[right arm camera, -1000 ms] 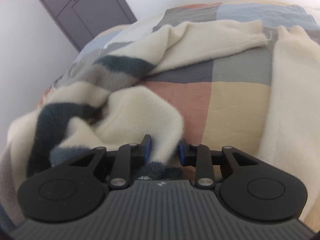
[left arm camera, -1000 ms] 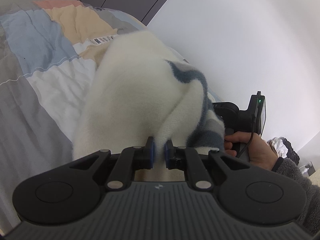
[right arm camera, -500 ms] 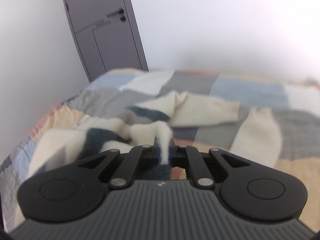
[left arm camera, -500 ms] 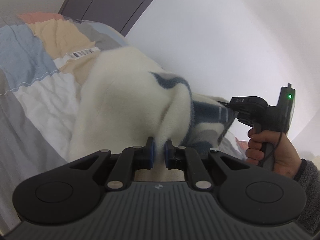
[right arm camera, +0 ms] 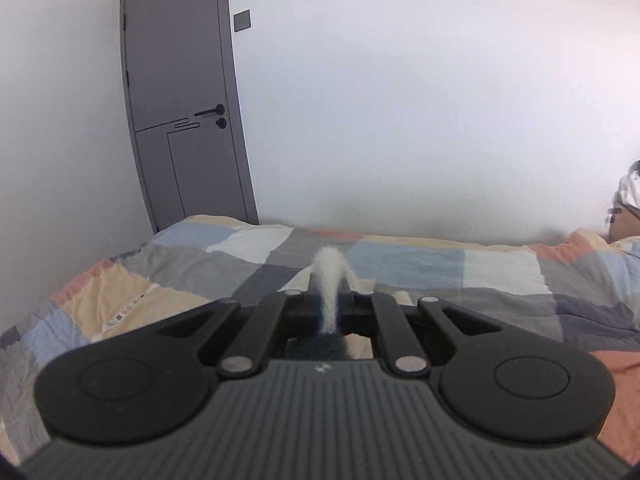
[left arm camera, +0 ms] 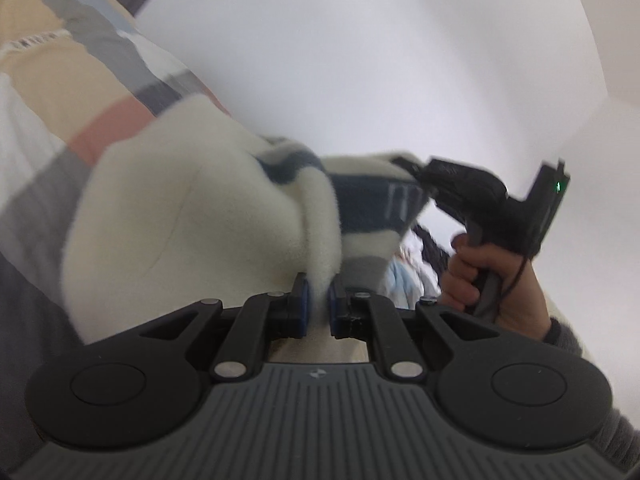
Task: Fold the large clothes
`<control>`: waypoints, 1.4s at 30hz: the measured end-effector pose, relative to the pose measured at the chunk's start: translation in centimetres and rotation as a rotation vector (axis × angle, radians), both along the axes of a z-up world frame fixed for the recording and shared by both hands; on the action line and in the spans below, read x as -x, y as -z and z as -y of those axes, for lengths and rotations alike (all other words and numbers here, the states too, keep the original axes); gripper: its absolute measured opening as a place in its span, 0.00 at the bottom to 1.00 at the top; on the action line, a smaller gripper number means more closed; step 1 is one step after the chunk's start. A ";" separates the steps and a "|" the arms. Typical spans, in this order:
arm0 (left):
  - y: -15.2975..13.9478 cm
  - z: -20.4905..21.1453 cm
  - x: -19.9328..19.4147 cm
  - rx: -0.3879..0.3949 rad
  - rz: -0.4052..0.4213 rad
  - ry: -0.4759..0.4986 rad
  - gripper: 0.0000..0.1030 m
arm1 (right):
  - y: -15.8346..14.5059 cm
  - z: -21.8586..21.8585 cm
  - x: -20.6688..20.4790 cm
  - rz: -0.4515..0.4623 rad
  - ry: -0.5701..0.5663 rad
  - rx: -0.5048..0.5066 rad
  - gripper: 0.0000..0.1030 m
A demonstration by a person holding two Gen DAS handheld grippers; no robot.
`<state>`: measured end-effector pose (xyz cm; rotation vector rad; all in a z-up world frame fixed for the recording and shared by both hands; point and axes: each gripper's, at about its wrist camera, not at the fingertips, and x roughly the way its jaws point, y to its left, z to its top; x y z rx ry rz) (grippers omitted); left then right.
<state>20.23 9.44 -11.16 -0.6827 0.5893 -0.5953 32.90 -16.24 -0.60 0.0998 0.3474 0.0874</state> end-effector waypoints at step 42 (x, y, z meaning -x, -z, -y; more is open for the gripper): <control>-3.7 11.8 -9.9 -0.599 0.039 -0.150 0.69 | 12.7 7.5 6.0 -0.244 0.061 -0.367 0.10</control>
